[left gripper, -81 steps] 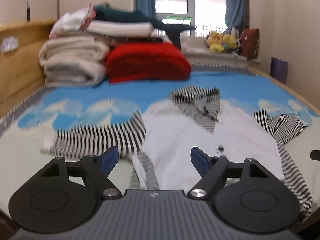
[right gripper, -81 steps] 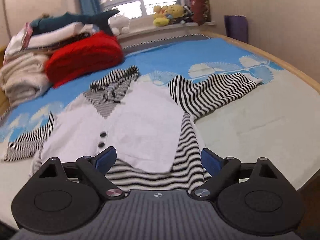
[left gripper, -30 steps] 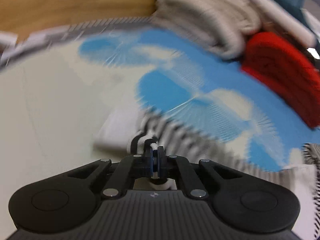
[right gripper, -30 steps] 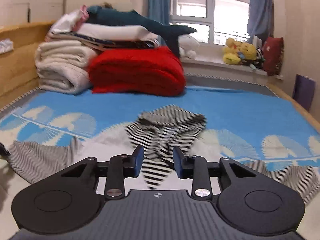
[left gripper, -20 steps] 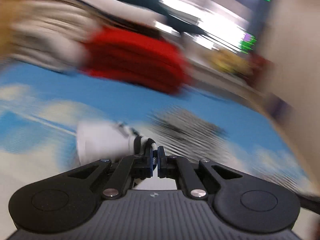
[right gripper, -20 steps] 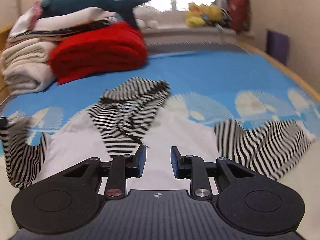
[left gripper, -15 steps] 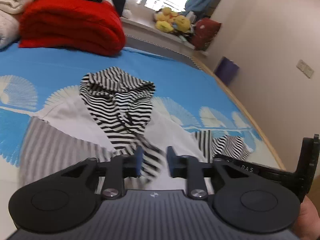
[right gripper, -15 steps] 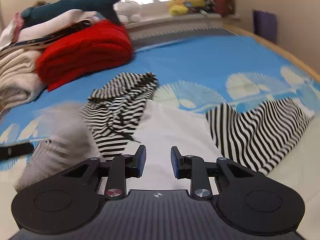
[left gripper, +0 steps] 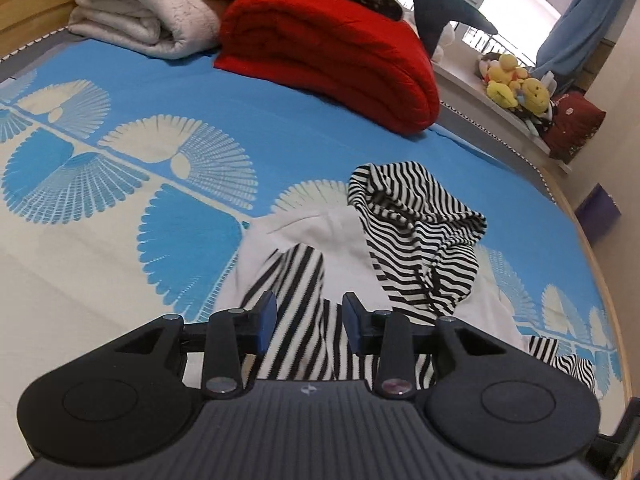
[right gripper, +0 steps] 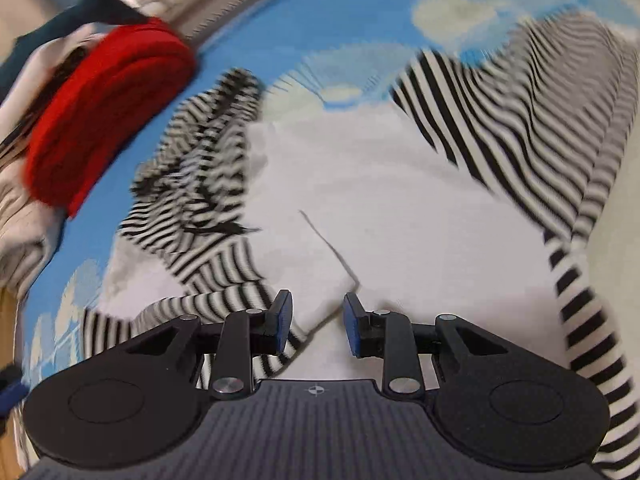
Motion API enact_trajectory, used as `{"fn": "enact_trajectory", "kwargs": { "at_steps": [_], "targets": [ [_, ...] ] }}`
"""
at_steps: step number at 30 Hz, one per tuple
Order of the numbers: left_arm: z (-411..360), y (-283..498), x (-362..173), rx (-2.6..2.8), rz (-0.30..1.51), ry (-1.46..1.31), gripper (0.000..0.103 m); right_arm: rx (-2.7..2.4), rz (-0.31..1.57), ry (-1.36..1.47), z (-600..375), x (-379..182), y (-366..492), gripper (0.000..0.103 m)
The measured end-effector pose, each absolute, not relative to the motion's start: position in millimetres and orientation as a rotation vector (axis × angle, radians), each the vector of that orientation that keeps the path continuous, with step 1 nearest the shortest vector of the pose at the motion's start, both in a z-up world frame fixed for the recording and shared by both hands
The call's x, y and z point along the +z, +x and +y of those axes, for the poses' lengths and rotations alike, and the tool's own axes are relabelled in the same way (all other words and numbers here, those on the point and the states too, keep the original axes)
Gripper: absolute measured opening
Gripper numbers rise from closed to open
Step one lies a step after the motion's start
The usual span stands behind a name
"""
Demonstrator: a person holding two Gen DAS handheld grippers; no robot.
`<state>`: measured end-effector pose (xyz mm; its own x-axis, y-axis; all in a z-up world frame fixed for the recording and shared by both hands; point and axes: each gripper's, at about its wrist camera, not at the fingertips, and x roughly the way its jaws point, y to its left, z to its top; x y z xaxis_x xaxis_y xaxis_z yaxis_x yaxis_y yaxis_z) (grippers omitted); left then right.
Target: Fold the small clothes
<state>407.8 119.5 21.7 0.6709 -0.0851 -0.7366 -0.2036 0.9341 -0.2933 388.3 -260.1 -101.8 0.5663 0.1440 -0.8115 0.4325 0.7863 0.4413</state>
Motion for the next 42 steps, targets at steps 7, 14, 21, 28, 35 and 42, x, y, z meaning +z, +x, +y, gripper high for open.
{"fn": "enact_trajectory", "kwargs": {
  "at_steps": [7, 14, 21, 28, 35, 42],
  "targets": [
    [135, 409, 28, 0.113, 0.839, -0.390, 0.040, -0.222, 0.979, 0.639, -255, -125, 409, 0.004],
    [137, 416, 20, 0.136, 0.892, -0.362, 0.040, -0.123, 0.555, 0.639, -248, -39, 370, 0.002],
    [123, 419, 1, 0.099, 0.968, -0.368, 0.040, -0.566, 0.833, 0.487, -280, -80, 359, 0.006],
    [103, 418, -30, 0.019, 1.064, -0.343, 0.040, -0.284, 0.760, 0.593, -283, -73, 371, 0.012],
    [103, 417, -88, 0.051, 1.267, -0.285, 0.039, -0.290, 1.077, 0.606, -284, -122, 388, 0.021],
    [90, 413, -83, 0.024, 1.241, -0.232, 0.040, -0.264, 1.065, 0.626, -285, -117, 390, 0.035]
  ]
}}
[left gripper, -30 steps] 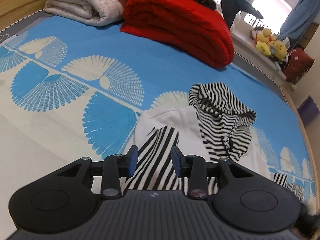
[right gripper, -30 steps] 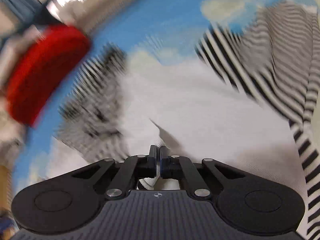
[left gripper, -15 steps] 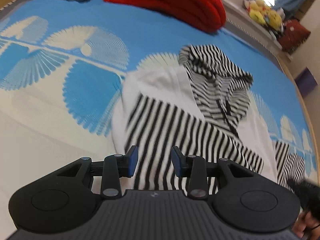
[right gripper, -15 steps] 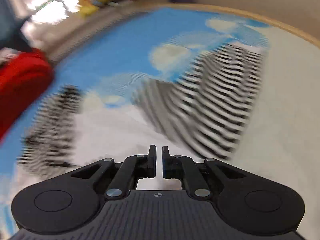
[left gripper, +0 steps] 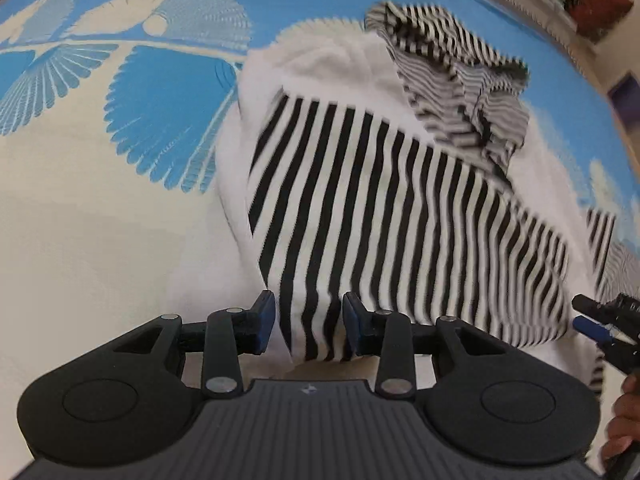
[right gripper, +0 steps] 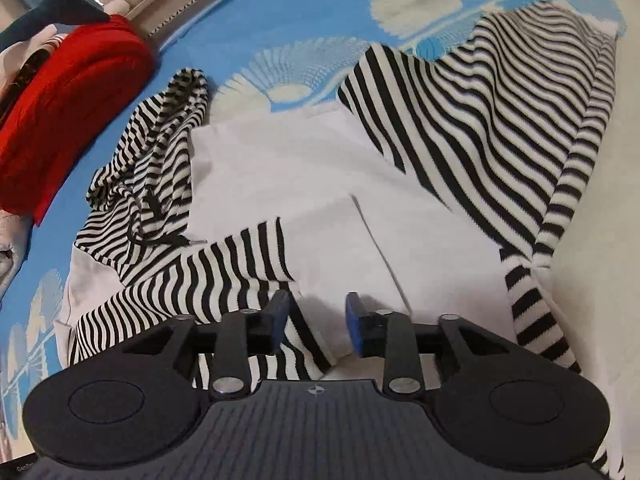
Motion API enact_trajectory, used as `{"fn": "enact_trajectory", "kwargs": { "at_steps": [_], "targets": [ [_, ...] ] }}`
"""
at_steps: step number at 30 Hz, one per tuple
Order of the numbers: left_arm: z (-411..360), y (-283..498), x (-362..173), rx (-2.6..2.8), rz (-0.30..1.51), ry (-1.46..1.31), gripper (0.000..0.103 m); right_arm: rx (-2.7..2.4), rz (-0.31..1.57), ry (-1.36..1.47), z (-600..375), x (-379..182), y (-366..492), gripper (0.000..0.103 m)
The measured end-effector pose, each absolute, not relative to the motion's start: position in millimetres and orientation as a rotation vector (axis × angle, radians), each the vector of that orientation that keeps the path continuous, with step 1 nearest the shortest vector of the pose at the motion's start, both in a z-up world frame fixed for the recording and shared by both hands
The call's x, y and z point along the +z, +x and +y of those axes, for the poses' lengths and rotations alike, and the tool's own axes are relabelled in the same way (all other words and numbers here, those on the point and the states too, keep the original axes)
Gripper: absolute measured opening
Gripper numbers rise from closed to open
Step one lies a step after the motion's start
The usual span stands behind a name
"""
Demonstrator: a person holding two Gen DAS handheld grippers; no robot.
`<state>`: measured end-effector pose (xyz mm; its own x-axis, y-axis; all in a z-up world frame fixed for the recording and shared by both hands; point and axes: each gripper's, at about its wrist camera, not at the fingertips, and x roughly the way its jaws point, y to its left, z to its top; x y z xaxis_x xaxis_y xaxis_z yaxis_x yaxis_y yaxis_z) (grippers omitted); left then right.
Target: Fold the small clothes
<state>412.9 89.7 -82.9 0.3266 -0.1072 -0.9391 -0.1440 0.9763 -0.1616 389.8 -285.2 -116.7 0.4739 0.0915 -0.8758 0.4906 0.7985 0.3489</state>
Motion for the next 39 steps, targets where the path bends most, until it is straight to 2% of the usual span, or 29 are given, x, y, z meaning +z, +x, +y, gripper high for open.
{"fn": "enact_trajectory", "kwargs": {
  "at_steps": [3, 7, 12, 21, 39],
  "targets": [
    [89, 412, -96, 0.060, 1.290, -0.221, 0.040, -0.286, 1.074, 0.661, -296, -116, 383, 0.033],
    [74, 411, -55, 0.024, 1.173, -0.189, 0.041, -0.278, 0.981, 0.551, -296, -88, 382, 0.036],
    [40, 410, -11, -0.066, 1.054, -0.172, 0.059, -0.296, 0.925, 0.508, -306, -70, 377, 0.037],
    [-21, 406, -3, -0.138, 1.031, -0.061, 0.060, -0.338, 0.877, 0.485, -331, -64, 368, 0.038],
    [-49, 413, -22, -0.149, 1.049, -0.018, 0.060, -0.375, 0.843, 0.452, -373, -63, 362, 0.038]
  ]
}}
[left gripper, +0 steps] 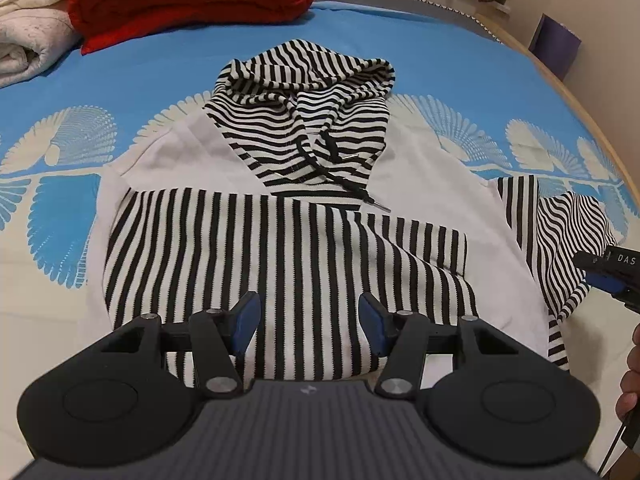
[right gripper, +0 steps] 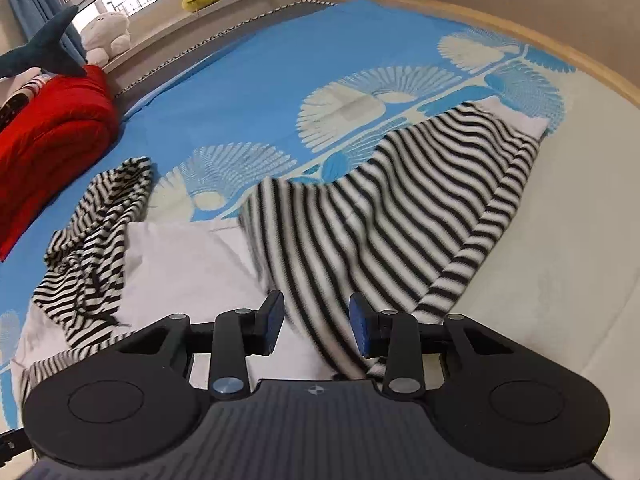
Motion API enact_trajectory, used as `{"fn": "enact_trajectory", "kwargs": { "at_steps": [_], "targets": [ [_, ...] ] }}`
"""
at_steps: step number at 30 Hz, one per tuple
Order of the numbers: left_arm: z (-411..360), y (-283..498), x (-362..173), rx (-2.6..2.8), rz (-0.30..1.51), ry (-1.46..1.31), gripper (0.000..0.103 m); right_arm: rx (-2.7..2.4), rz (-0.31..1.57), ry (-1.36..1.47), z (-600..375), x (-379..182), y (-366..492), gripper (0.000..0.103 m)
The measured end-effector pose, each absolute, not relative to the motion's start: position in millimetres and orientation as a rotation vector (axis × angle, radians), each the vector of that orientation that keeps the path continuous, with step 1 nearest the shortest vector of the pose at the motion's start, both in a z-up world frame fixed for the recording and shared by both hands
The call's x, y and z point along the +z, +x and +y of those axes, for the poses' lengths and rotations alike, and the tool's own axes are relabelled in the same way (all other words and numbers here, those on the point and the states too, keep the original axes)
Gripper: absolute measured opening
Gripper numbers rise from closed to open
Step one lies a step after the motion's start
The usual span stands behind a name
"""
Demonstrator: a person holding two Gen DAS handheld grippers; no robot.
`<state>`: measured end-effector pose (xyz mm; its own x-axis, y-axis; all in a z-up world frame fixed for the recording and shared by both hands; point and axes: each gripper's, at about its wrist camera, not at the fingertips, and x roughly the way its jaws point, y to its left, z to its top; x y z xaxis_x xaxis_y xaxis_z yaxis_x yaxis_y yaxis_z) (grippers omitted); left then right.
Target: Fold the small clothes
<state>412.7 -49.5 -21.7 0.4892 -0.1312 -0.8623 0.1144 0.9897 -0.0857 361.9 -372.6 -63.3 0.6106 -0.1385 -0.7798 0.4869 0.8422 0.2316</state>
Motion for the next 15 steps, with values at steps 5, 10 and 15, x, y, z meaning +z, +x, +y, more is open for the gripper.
{"fn": "enact_trajectory", "kwargs": {
  "at_steps": [5, 10, 15],
  "targets": [
    [-56, 416, -27, -0.154, 1.058, -0.011, 0.060, -0.373, 0.802, 0.475, -413, -67, 363, 0.008],
    [-55, 422, -30, -0.153, 1.070, -0.009, 0.060, -0.470, 0.743, 0.430, -470, -70, 363, 0.010],
    [-48, 430, -29, -0.137, 1.068, -0.025, 0.060, -0.584, 0.739, 0.552, -519, -90, 362, 0.030]
  ]
}}
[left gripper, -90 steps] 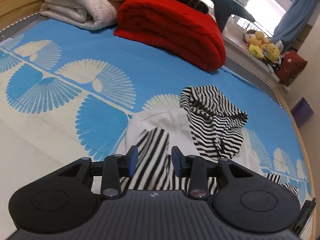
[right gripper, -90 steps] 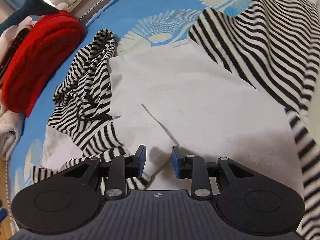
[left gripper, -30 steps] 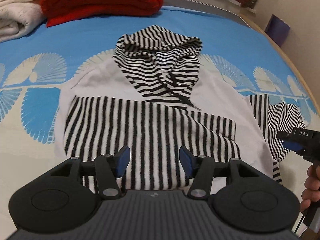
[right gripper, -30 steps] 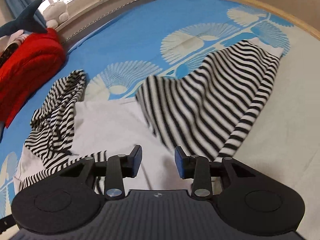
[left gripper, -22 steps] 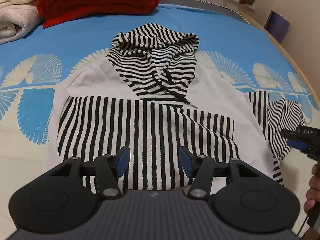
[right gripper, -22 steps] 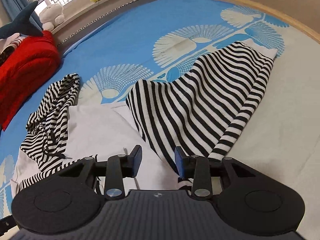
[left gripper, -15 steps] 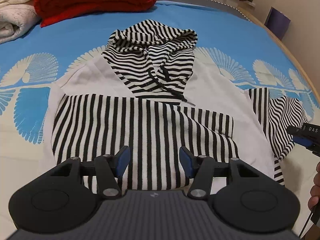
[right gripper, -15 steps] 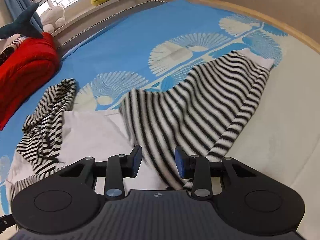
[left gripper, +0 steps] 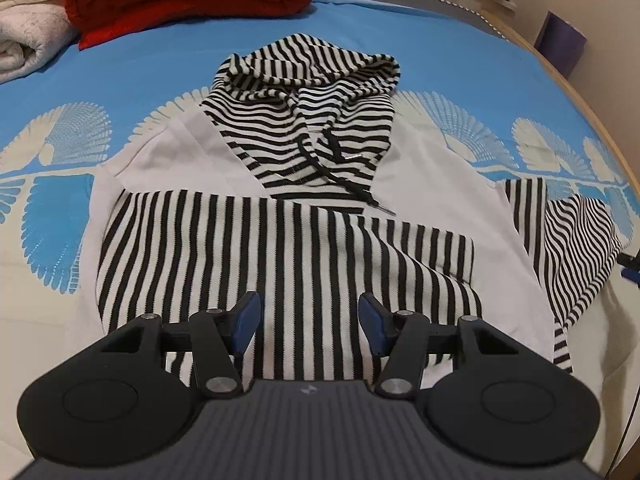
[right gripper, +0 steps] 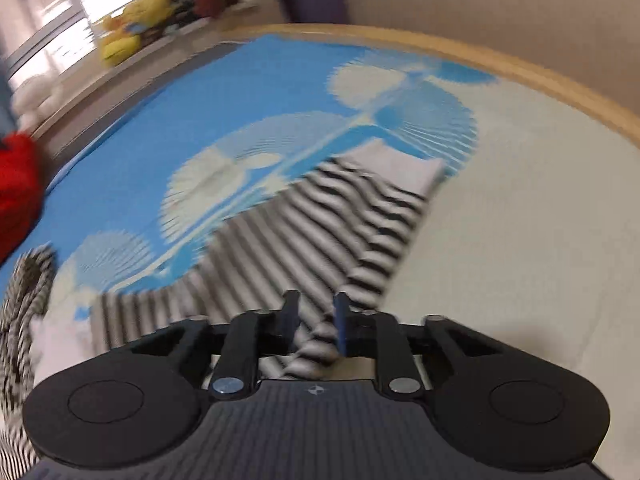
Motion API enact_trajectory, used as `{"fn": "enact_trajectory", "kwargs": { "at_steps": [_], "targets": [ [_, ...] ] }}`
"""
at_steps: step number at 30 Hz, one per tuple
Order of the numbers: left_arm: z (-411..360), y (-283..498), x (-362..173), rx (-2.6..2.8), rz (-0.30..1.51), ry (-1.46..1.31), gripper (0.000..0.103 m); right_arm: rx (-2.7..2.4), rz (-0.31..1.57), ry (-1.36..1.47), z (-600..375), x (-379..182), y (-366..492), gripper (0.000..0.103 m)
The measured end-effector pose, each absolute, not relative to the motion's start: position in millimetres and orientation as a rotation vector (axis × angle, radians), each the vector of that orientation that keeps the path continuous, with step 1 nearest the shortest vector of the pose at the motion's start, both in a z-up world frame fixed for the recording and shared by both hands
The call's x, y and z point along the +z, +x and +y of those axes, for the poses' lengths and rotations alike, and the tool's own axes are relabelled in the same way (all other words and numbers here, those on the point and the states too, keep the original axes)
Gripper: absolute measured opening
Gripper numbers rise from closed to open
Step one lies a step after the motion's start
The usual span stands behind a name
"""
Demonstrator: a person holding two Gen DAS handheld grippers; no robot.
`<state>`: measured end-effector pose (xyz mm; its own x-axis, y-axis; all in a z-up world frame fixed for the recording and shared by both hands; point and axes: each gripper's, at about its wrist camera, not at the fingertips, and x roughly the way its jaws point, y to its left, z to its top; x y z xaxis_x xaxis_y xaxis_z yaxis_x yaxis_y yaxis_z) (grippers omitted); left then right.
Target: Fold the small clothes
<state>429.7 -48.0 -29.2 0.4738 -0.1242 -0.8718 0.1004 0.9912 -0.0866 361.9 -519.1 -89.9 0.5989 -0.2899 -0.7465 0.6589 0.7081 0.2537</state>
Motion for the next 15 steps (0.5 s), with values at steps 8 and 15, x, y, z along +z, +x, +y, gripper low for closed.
{"fn": "enact_trajectory", "kwargs": {
  "at_steps": [8, 15],
  "targets": [
    [-43, 431, -29, -0.141, 1.075, -0.032, 0.060, -0.612, 0.696, 0.713, -554, -120, 367, 0.038],
    [-28, 433, -26, -0.124, 1.072, -0.057, 0.060, -0.593, 0.660, 0.743, -552, -130, 375, 0.002]
  ]
}}
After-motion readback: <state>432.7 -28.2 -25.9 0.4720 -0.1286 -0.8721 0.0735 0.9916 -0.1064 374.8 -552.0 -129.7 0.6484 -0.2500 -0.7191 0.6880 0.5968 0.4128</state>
